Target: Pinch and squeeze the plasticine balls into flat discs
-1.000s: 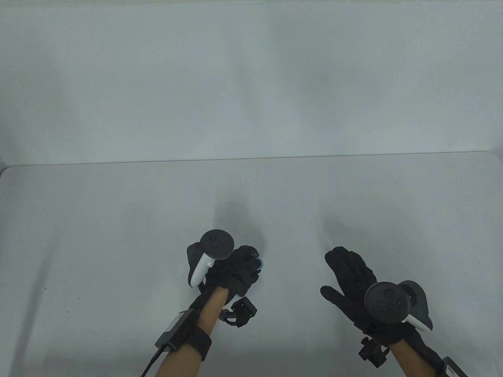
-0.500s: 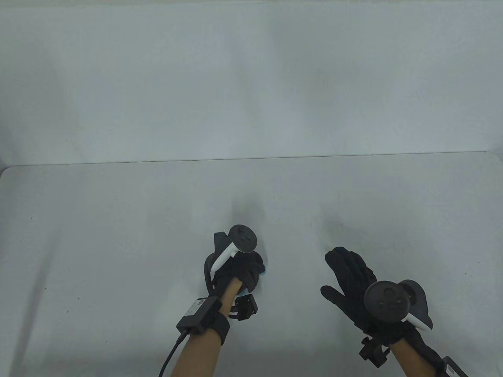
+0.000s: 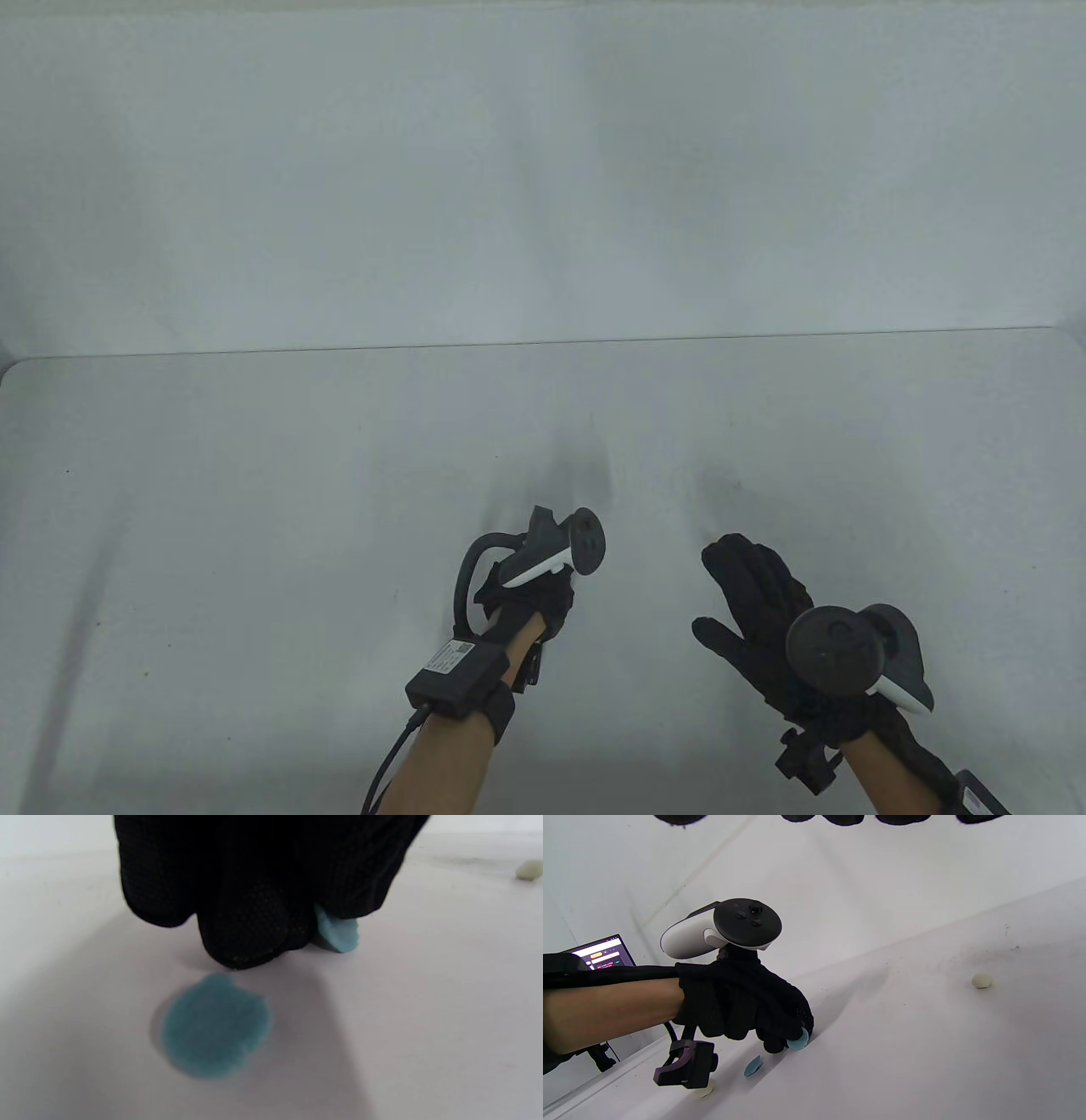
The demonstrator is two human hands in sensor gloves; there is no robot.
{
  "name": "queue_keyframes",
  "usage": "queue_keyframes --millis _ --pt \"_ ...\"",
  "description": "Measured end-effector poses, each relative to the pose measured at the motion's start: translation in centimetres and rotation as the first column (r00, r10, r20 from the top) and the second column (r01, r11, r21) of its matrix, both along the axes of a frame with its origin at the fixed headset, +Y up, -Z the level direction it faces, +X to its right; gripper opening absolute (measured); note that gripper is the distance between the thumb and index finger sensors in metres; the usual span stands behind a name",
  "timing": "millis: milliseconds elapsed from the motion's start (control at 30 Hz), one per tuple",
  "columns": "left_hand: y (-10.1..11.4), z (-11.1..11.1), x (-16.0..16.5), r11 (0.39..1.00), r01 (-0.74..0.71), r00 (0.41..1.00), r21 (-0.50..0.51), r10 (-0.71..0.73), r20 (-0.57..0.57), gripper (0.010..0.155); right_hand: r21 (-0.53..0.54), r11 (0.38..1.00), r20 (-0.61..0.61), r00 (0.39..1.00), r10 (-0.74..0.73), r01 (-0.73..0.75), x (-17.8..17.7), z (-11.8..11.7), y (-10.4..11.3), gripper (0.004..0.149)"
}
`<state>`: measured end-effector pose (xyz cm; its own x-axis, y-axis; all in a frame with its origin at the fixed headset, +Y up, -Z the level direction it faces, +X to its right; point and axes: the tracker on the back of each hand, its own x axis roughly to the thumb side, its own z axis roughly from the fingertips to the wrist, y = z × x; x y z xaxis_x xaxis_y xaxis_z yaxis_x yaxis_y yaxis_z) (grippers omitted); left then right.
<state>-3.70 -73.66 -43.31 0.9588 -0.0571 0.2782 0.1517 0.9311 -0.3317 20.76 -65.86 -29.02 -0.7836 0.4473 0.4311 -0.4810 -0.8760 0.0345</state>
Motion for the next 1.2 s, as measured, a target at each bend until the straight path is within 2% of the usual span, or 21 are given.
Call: queue_keyframes --millis 167,367,500,667,733,833,967,1067,1200 --pt "-0.4 0.2 0.3 0.996 0.074 0.997 0.057 -0.076 0.022 0.045 -0.001 1.000 -0.002 1.000 0.000 0.000 0.0 0.0 0.0 0.075" --pt "-0.5 0.4 0.3 0.987 0.118 0.992 0.105 -0.121 0.026 0.053 -0.001 1.000 -0.006 1.000 0.003 -0.003 -0.1 0.0 0.0 0.075" --pt "-0.3 0.4 -0.2 0.994 0.070 0.997 0.085 -0.071 0.009 0.053 -0.002 1.000 -0.007 1.000 0.000 0.000 -0.1 -0.1 0.0 0.075" --pt "0.8 0.2 -1.7 0.997 -0.077 0.996 0.027 0.078 -0.039 0.057 -0.001 1.000 -0.007 1.000 -0.003 0.003 -0.1 0.0 0.0 0.075" --pt "1.8 0.5 -2.5 0.990 -0.130 0.990 0.059 0.132 -0.043 0.061 -0.001 1.000 -0.005 1.000 -0.004 0.004 0.0 0.0 0.0 0.075" --pt "4.2 1.9 -3.8 0.968 -0.203 0.979 0.149 0.206 -0.003 0.067 0.003 1.000 -0.002 1.000 -0.007 0.007 0.0 0.0 0.0 0.075" --pt "7.4 5.2 -5.5 0.924 -0.281 0.959 0.260 0.261 0.110 0.076 -0.002 1.000 0.001 1.000 0.001 -0.001 0.0 0.0 -0.1 0.075" --pt "9.1 7.9 -7.0 0.900 -0.317 0.945 0.299 0.273 0.179 0.083 -0.002 1.000 -0.006 1.000 0.008 -0.008 -0.1 0.0 -0.1 0.075" --pt "10.3 10.9 -8.7 0.859 -0.399 0.912 0.321 0.335 0.239 0.087 0.017 0.999 -0.004 1.000 0.029 -0.029 -0.3 0.2 0.0 0.075"
